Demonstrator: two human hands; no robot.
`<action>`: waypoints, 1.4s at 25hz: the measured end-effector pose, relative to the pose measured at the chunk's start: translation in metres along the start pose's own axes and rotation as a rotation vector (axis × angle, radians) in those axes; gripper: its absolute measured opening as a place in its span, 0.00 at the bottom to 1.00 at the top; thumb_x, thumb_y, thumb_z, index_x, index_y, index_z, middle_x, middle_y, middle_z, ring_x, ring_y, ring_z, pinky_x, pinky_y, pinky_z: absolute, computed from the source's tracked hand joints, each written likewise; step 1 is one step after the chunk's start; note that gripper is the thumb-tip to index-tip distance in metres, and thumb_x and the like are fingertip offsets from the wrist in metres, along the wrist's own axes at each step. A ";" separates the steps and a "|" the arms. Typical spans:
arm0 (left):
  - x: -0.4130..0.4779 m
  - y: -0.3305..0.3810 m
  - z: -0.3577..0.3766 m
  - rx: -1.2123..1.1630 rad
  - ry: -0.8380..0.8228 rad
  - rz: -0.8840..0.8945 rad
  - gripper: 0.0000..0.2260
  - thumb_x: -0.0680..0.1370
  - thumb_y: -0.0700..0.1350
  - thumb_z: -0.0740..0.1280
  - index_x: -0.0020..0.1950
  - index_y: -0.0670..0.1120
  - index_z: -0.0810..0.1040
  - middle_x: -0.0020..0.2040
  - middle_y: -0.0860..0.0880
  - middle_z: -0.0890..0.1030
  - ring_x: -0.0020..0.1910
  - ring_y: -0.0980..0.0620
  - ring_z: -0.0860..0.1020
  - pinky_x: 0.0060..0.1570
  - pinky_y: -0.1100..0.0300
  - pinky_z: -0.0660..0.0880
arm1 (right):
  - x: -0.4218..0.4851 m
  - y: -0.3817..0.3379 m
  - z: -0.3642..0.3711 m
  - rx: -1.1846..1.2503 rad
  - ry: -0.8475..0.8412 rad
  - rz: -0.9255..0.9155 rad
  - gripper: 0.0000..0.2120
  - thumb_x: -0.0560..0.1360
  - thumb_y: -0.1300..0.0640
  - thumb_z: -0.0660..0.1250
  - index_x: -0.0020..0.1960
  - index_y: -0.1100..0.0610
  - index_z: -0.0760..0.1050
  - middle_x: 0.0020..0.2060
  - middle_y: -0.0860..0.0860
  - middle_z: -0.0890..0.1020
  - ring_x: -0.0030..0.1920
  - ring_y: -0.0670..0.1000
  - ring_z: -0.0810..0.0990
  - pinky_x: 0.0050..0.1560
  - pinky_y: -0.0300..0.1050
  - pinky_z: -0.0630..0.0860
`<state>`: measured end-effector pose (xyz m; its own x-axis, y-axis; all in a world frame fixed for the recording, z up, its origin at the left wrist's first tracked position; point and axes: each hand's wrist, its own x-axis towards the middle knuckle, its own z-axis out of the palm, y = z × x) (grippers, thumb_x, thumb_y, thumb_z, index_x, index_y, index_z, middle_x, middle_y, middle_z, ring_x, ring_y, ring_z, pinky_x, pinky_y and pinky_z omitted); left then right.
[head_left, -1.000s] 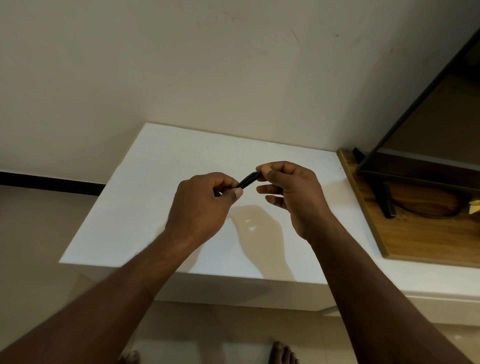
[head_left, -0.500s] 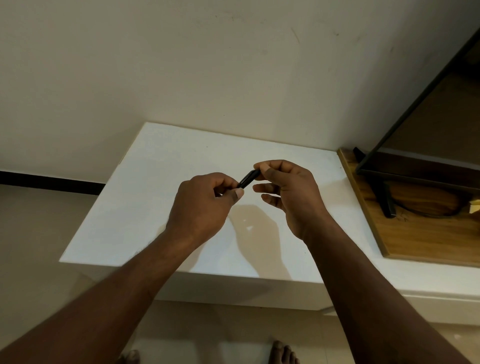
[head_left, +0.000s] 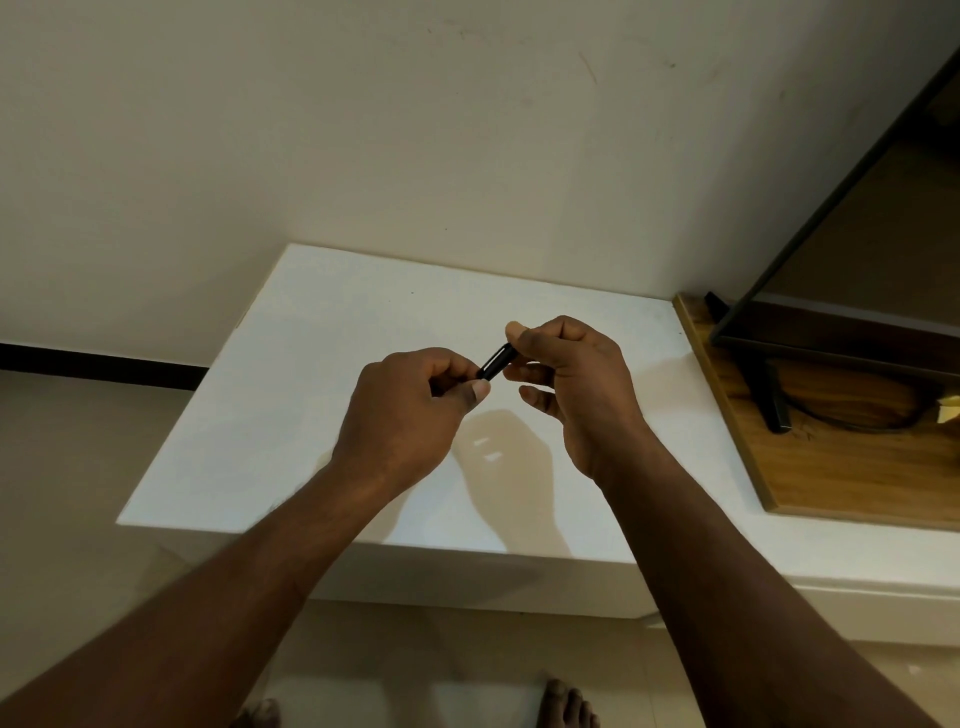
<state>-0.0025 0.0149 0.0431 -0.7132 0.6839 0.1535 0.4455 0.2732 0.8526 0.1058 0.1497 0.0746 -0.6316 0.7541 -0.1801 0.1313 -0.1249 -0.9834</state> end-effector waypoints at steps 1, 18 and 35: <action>0.000 0.000 0.000 -0.001 -0.001 0.004 0.05 0.79 0.52 0.73 0.51 0.53 0.86 0.40 0.57 0.84 0.39 0.57 0.81 0.38 0.66 0.71 | 0.000 0.000 0.000 0.001 0.004 0.008 0.13 0.77 0.52 0.76 0.38 0.53 0.76 0.41 0.49 0.88 0.40 0.46 0.86 0.45 0.45 0.78; -0.003 0.004 0.000 -0.177 -0.230 -0.018 0.09 0.78 0.58 0.71 0.48 0.55 0.86 0.43 0.59 0.87 0.43 0.61 0.85 0.47 0.57 0.82 | -0.004 -0.002 0.001 0.459 0.082 -0.009 0.17 0.86 0.45 0.61 0.51 0.57 0.79 0.34 0.49 0.80 0.33 0.50 0.79 0.37 0.44 0.77; -0.006 0.003 0.002 -0.201 -0.657 -0.133 0.04 0.78 0.45 0.74 0.51 0.52 0.87 0.46 0.55 0.89 0.47 0.55 0.86 0.47 0.61 0.82 | 0.001 -0.006 -0.012 0.905 -0.012 0.210 0.27 0.80 0.38 0.60 0.29 0.53 0.64 0.24 0.46 0.60 0.23 0.47 0.55 0.26 0.40 0.51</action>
<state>0.0037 0.0129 0.0436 -0.2521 0.9379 -0.2383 0.2231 0.2960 0.9288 0.1134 0.1590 0.0808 -0.6707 0.6531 -0.3515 -0.3994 -0.7174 -0.5708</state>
